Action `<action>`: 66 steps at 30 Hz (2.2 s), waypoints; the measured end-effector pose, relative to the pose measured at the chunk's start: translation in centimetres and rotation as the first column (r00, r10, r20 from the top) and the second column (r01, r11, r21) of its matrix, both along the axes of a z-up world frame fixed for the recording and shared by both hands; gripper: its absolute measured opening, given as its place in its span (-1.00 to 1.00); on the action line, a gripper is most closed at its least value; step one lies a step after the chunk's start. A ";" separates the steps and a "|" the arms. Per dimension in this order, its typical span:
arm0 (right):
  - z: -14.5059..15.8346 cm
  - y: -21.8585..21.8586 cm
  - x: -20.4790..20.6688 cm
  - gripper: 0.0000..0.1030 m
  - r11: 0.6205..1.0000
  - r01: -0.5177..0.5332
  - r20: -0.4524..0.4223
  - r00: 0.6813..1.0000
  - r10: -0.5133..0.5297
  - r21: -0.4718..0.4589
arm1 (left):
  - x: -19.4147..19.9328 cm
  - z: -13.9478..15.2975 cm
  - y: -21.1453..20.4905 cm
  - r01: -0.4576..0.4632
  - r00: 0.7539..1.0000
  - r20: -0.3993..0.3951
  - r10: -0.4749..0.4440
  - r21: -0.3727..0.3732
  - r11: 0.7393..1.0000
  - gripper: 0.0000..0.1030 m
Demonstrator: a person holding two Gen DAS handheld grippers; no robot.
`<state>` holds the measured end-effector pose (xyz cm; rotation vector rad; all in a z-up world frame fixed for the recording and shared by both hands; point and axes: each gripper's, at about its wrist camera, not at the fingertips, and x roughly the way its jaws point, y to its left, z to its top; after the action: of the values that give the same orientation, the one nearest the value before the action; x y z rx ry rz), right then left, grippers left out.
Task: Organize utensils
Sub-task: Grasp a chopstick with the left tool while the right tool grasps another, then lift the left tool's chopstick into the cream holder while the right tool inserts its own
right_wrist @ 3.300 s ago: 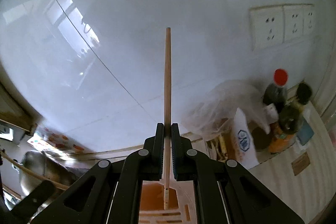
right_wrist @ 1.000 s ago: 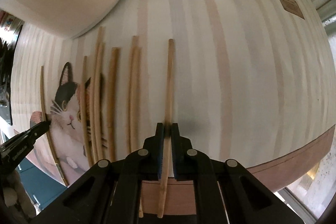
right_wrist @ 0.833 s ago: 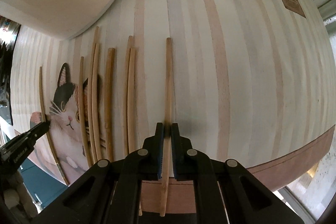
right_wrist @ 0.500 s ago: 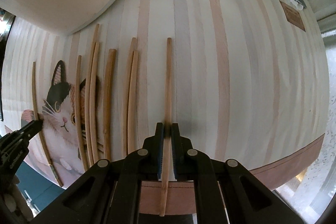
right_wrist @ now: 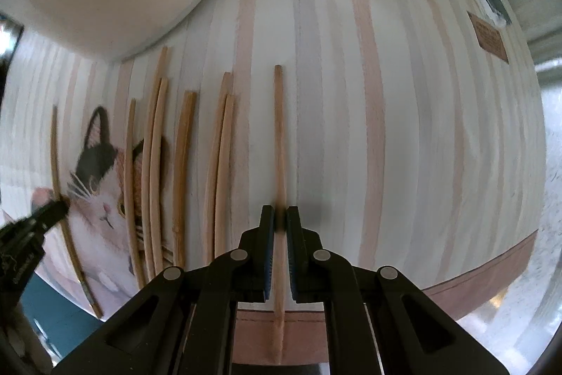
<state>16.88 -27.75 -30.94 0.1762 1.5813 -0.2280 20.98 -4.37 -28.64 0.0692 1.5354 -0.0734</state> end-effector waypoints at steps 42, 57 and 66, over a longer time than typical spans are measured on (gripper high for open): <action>29.2 -5.3 7.1 -0.87 0.975 0.032 0.675 0.717 -0.175 0.220 | 4.1 34.0 2.4 -0.088 0.699 0.627 0.344 -0.402 0.911 -0.91; 30.4 -4.4 17.2 -0.87 0.975 0.044 0.761 0.618 -0.197 0.217 | 16.3 29.9 -3.7 -0.022 0.681 0.668 0.300 -0.391 0.920 -0.91; 27.6 -3.6 18.4 -0.87 0.978 0.045 0.773 0.606 -0.187 0.202 | 17.4 26.6 -5.5 -0.001 0.663 0.719 0.207 -0.275 0.961 -0.91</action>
<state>35.27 -31.31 -3.36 0.4472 0.6802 -0.0907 38.43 -9.86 -2.03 -0.1822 0.6797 -0.1304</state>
